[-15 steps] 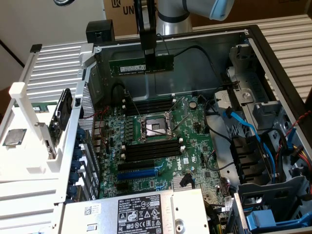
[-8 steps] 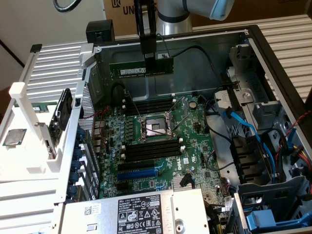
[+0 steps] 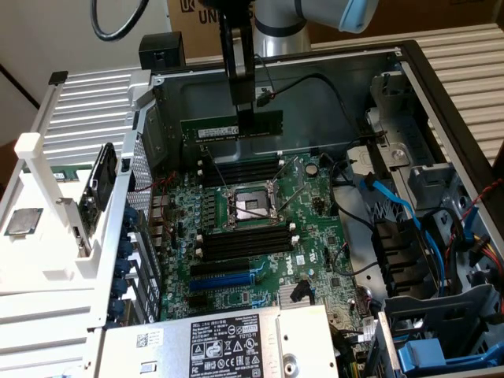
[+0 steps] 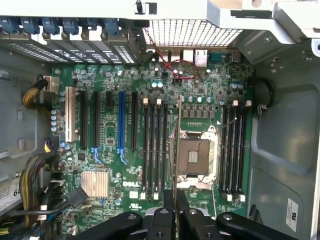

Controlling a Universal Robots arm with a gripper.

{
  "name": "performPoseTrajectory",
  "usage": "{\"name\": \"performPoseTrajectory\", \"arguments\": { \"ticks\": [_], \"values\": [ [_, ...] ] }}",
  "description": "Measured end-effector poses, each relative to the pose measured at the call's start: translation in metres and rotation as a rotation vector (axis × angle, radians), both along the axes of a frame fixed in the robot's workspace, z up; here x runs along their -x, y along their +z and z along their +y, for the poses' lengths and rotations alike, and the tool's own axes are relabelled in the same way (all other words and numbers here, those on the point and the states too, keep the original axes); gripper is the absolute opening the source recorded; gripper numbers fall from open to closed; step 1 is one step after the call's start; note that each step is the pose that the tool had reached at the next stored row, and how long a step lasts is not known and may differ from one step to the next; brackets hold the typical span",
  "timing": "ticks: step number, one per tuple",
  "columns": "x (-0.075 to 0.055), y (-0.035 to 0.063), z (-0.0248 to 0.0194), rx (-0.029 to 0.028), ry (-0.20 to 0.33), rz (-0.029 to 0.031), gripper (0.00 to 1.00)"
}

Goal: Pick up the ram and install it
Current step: 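Insert the ram into the slot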

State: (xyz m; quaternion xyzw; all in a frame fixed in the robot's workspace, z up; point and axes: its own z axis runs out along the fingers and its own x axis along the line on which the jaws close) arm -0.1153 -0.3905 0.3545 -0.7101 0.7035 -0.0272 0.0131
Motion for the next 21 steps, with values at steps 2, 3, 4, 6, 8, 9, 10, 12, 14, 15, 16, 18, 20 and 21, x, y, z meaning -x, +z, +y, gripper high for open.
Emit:
{"name": "performPoseTrajectory", "arguments": {
  "ticks": [2,3,4,6,8,9,10,12,14,15,16,18,20,21],
  "values": [
    [-0.001,-0.0041,-0.0018,-0.0092,0.0,0.0001,0.13],
    [-0.001,-0.0055,-0.0024,-0.0127,0.0,0.0001,0.13],
    [-0.002,-0.0069,-0.003,-0.0155,0.0,0.0001,0.13],
    [-0.002,-0.0088,-0.0042,-0.0192,0.0,0.0001,0.13],
    [-0.002,-0.0097,-0.0054,-0.0195,0.0,0.0003,0.13],
    [-0.002,-0.0128,-0.0056,-0.0197,0.011,0.0002,0.13],
    [-0.002,-0.0135,-0.0061,-0.0201,0.032,0.0002,0.13],
    [-0.005,-0.0231,-0.0173,-0.0206,0.029,0.0003,0.13],
    [-0.005,-0.0282,-0.0213,-0.0206,0.029,0.0003,0.13],
    [-0.005,-0.03,-0.0224,-0.0206,0.029,0.0003,0.13],
    [-0.005,-0.0354,-0.0247,-0.0206,0.029,-0.0001,0.13],
    [-0.005,-0.0429,-0.0274,-0.0207,0.029,-0.0005,0.13],
    [-0.005,-0.0503,-0.0303,-0.0211,0.029,-0.0009,0.13],
    [-0.005,-0.0521,-0.031,-0.0212,0.029,-0.0011,0.13]
  ]
}}
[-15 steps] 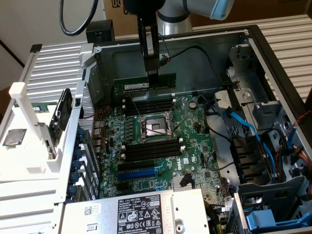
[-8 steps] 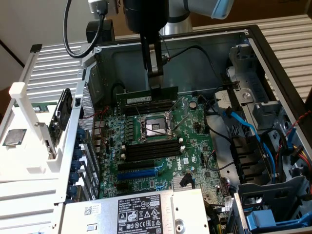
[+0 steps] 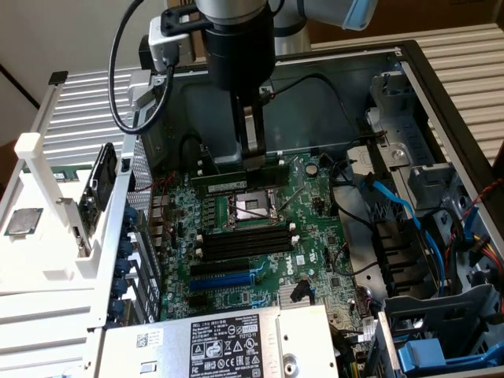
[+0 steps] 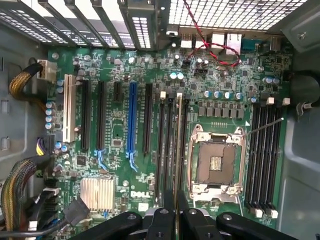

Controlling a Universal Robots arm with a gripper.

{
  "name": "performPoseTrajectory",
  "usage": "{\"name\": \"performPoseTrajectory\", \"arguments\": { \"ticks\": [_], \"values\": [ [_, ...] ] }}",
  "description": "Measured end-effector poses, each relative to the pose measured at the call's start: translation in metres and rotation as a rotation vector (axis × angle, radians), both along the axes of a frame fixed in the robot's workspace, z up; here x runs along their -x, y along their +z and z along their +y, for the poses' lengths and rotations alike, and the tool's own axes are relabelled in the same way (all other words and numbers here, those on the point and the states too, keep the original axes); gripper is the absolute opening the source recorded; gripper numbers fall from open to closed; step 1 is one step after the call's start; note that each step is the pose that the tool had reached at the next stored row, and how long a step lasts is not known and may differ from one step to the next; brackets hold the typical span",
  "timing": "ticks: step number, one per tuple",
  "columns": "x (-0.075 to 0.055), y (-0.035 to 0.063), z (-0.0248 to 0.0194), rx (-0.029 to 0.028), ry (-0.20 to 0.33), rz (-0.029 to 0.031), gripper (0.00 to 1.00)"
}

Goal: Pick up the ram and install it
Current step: 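Insert the ram into the slot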

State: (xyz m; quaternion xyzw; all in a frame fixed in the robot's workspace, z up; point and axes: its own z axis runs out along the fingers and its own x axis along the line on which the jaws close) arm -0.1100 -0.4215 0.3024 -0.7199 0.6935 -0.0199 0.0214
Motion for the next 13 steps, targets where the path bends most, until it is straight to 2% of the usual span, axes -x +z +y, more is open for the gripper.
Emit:
{"name": "performPoseTrajectory", "arguments": {
  "ticks": [6,9,10,12,13],
  "values": [
    [0.0,-0.0127,-0.0053,-0.0011,0.0,-0.0008,0.13],
    [0.0,-0.0183,-0.0065,-0.0013,0.0,-0.002,0.13],
    [0.0,-0.0196,-0.0065,-0.0014,0.0,-0.0038,0.13],
    [0.0,-0.0215,-0.0066,-0.0013,0.0,-0.0117,0.13],
    [0.0,-0.0228,-0.0065,-0.0013,0.0,-0.0217,0.13]
  ]
}}
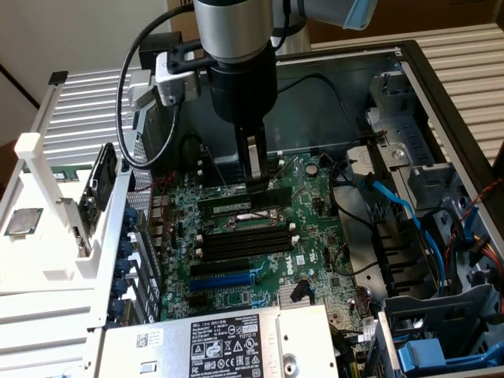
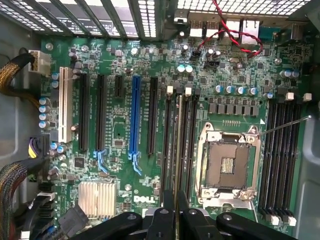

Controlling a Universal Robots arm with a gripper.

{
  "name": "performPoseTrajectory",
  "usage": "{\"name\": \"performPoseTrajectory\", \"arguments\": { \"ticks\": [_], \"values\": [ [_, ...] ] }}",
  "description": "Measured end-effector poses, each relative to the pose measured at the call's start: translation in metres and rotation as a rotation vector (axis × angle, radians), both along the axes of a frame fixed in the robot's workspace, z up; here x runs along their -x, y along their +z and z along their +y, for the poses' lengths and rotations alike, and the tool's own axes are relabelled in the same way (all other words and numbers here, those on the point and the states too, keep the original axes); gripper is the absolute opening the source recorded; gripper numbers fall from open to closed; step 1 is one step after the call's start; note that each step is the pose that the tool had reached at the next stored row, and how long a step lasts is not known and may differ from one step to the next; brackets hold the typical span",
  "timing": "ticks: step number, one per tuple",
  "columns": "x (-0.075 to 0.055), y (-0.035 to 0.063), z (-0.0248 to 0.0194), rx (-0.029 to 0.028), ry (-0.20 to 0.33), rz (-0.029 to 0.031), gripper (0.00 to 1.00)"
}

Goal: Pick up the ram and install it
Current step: 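Insert the ram into the slot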

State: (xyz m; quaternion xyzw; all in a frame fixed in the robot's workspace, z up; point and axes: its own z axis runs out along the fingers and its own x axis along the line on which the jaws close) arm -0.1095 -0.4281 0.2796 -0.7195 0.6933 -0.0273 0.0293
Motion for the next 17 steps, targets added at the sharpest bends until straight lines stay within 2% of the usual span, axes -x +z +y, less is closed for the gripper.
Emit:
{"name": "performPoseTrajectory", "arguments": {
  "ticks": [2,4,5,6,8,9,12,15,16,17],
  "values": [
    [0.0,-0.0023,0.0,0.0005,0.0,-0.0057,0.13],
    [0.0,-0.0037,0.0,0.0046,0.0,-0.0092,0.13],
    [0.001,-0.0053,0.0014,0.0139,0.0,-0.0183,0.13],
    [0.002,-0.0056,0.0025,0.0169,0.0,-0.0211,0.13],
    [0.005,-0.0068,0.0066,0.0253,0.0,-0.0319,0.13],
    [0.005,-0.0071,0.0066,0.0261,0.0,-0.0346,0.13],
    [0.005,-0.0131,0.0066,0.0264,0.0,-0.036,0.13],
    [0.005,-0.0178,0.0067,0.03,0.0,-0.0355,0.13],
    [0.005,-0.0185,0.0067,0.0369,0.0,-0.0304,0.13],
    [0.005,-0.0192,0.0066,0.0445,0.0,-0.0212,0.13]
  ]
}}
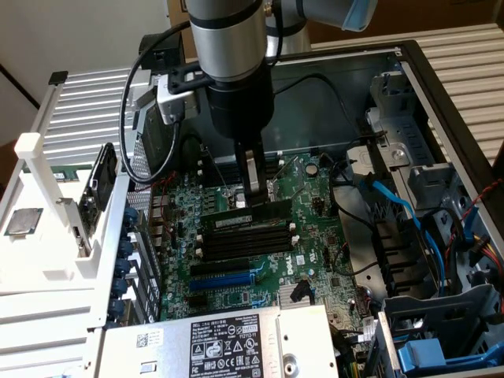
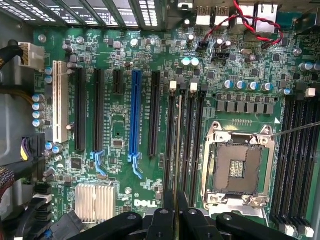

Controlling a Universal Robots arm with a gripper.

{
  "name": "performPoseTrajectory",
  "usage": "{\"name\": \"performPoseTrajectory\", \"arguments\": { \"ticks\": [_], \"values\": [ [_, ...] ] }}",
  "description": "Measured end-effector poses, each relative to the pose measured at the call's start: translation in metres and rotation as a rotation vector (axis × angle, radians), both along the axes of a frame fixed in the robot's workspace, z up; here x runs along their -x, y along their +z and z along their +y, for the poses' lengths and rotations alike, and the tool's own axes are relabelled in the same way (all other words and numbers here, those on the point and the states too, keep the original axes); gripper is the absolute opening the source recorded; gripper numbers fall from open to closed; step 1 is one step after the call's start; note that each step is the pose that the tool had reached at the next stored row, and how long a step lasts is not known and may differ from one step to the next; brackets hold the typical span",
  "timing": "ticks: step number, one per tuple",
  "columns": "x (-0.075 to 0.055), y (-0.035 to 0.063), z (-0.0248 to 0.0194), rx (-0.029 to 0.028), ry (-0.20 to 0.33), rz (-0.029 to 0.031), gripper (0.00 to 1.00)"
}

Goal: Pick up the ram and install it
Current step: 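Insert the ram into the slot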

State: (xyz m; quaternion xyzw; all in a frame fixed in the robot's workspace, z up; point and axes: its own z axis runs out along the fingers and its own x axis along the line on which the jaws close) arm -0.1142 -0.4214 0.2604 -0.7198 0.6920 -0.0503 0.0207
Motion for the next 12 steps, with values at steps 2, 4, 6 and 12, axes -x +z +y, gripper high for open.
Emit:
{"name": "performPoseTrajectory", "arguments": {
  "ticks": [2,4,6,12],
  "values": [
    [-0.0014,-0.0003,0.0,0.0025,0.0,0.002,0.13],
    [-0.0018,-0.0006,0.0003,0.0028,0.0,0.0027,0.13],
    [-0.0022,-0.0017,0.0004,0.0025,0.001,0.0033,0.13],
    [-0.0022,-0.0044,0.0003,0.0027,0.009,0.0041,0.13]
  ]
}}
